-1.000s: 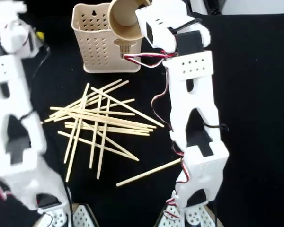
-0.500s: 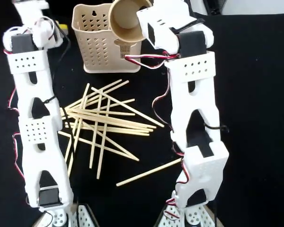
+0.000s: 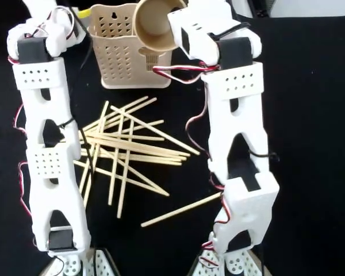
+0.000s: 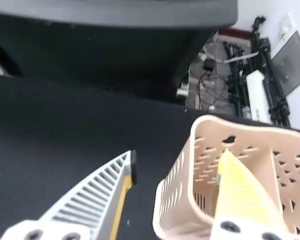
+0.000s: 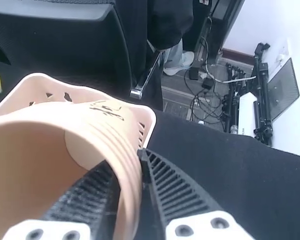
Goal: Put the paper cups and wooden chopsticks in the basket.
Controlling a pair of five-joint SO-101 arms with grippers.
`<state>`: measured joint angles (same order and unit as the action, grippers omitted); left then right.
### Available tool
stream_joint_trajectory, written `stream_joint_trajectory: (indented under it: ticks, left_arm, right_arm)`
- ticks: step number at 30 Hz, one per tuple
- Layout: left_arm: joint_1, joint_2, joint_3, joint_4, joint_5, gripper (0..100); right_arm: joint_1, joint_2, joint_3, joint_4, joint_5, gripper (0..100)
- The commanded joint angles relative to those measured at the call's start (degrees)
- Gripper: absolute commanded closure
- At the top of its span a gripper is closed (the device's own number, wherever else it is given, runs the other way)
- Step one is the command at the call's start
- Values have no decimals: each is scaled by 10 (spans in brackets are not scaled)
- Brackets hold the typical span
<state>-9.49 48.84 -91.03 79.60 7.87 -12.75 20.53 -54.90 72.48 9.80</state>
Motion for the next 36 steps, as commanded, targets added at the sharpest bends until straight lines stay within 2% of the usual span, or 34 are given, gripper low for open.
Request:
stream_joint_trajectory:
  ticks: [1, 9, 19, 22, 27, 32, 36]
  left_arm:
    - [11, -12, 1, -49, -10, 719]
    - [17, -7, 2, 11, -14, 719]
    - [23, -11, 116, -2, -41, 722]
    - [23, -13, 108, 4, -40, 775]
    - [44, -8, 41, 58, -38, 955]
    - [69, -7, 13, 91, -33, 970]
    - [62, -7, 17, 104, 10, 970]
  right_arm:
    - [14, -30, -30, 6, -3, 986]
    - [25, -30, -31, 4, -3, 986]
    - [24, -30, -30, 6, -3, 986]
    - [23, -29, -30, 4, -3, 986]
    - [17, -29, -30, 5, -6, 986]
    - [5, -30, -30, 32, -6, 986]
    - [-3, -41, -30, 63, -4, 986]
